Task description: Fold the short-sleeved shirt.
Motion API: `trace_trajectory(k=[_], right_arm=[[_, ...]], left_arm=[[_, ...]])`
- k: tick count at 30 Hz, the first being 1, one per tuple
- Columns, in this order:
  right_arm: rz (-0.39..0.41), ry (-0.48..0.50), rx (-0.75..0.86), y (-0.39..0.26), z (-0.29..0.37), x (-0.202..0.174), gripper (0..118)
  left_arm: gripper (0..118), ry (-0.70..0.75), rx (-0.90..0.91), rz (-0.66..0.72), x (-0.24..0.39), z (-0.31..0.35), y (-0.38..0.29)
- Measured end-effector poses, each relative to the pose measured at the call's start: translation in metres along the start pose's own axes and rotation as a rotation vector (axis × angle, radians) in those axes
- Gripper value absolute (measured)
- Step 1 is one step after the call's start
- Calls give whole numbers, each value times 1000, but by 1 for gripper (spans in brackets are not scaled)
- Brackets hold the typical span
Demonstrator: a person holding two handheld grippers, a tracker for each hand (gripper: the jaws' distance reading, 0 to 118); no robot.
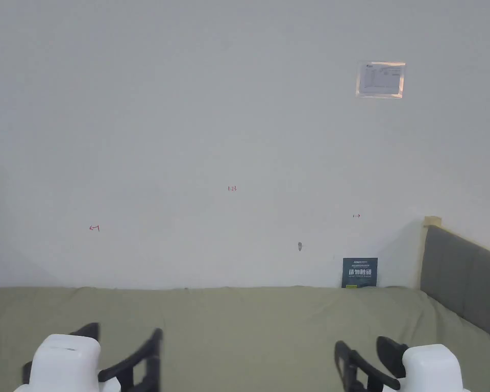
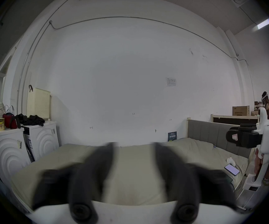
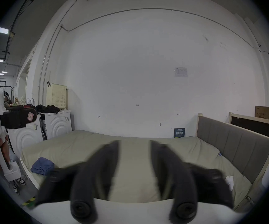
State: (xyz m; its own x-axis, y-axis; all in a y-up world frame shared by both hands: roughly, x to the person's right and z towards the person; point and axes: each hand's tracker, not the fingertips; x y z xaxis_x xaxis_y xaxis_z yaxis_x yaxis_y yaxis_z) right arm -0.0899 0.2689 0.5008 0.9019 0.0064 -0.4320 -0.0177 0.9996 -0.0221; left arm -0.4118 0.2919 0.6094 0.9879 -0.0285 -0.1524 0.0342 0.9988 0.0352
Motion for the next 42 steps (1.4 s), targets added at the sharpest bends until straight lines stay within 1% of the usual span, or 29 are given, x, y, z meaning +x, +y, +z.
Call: trace_trajectory(k=[1, 2, 3, 4, 7, 9, 12, 13, 15, 18, 20, 25, 27, 31, 34, 36, 42], right_arm=[[-8, 4, 2, -1, 0, 1, 112], [-14, 9, 8, -2, 0, 1, 118], [-16, 13, 19, -2, 2, 1, 118], [-16, 17, 41, -2, 4, 1, 118], [-26, 6, 60, 3, 7, 0, 118], [-47, -51, 1, 8, 4, -1, 118], [-62, -97, -85, 16, -2, -4, 118], [-76, -97, -99, 18, -3, -4, 118], [-105, -68, -115, 21, -3, -3, 118], [-188, -45, -74, 22, 1, -2, 118], [-214, -40, -72, 20, 3, 3, 118], [-205, -56, -91, 35, 9, -9, 118], [-201, -52, -97, 38, 10, -11, 118], [-216, -33, -67, 38, 12, -11, 118], [-191, -109, -53, 38, 12, -15, 118], [-190, -73, -54, 38, 11, -13, 118], [-186, -103, -57, 38, 10, -14, 118]], left_arm=[[106, -8, -10, 13, 0, -2, -1], [107, -8, -7, 18, 1, 0, -3], [109, 3, 11, 18, 2, -1, -4], [115, 7, 12, 16, 3, -2, -4], [118, 26, 0, 19, 2, -5, -2], [118, 31, 16, 36, 2, -3, -2], [118, 36, 18, 48, 0, -3, 1], [118, 40, 16, 50, 0, -3, 2], [118, 42, 13, 49, -1, -3, 2], [118, 49, 12, 51, -2, -2, 2], [118, 49, 10, 53, -1, -3, 1], [118, 48, 12, 53, 1, -3, 3], [118, 44, 14, 55, 0, -3, 4], [118, 43, 22, 53, 1, -2, 5], [118, 39, 20, 54, 0, -2, 4], [118, 36, 20, 53, 1, -1, 4], [118, 32, 12, 52, 2, -2, 2]])
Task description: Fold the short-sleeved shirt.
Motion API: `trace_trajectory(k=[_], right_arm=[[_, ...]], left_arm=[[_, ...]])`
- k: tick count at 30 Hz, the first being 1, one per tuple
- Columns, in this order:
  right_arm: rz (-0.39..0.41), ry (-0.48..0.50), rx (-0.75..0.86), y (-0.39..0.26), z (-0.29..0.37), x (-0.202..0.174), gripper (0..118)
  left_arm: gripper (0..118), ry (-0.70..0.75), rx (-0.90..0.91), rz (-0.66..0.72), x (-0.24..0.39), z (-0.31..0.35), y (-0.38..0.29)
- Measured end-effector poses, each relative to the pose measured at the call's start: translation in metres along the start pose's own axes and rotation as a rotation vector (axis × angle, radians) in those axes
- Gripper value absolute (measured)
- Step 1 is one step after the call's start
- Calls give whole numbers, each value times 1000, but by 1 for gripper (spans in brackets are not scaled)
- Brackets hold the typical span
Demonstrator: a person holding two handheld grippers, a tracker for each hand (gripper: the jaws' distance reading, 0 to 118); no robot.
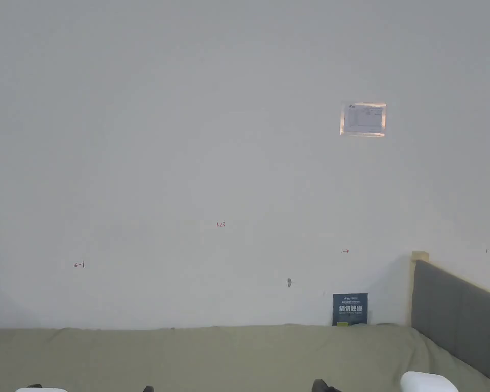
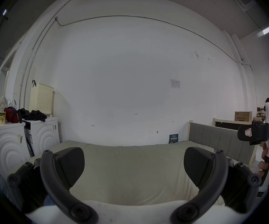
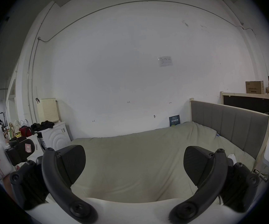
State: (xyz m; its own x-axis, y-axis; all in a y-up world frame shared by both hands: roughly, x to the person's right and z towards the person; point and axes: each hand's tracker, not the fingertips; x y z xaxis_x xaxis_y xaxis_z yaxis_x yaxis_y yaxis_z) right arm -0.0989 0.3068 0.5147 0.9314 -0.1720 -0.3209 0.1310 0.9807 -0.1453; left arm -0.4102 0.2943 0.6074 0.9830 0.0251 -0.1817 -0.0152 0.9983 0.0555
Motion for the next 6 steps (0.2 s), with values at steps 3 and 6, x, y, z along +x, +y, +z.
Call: trace_trajectory(k=[3, 6], right_arm=[[20, 66, -17, 0, 1, 1, 118], [62, 72, -15, -6, -3, 0, 118]], left_arm=[[118, 0, 0, -5, 0, -1, -1], [118, -1, -1, -7, -1, -2, -1]])
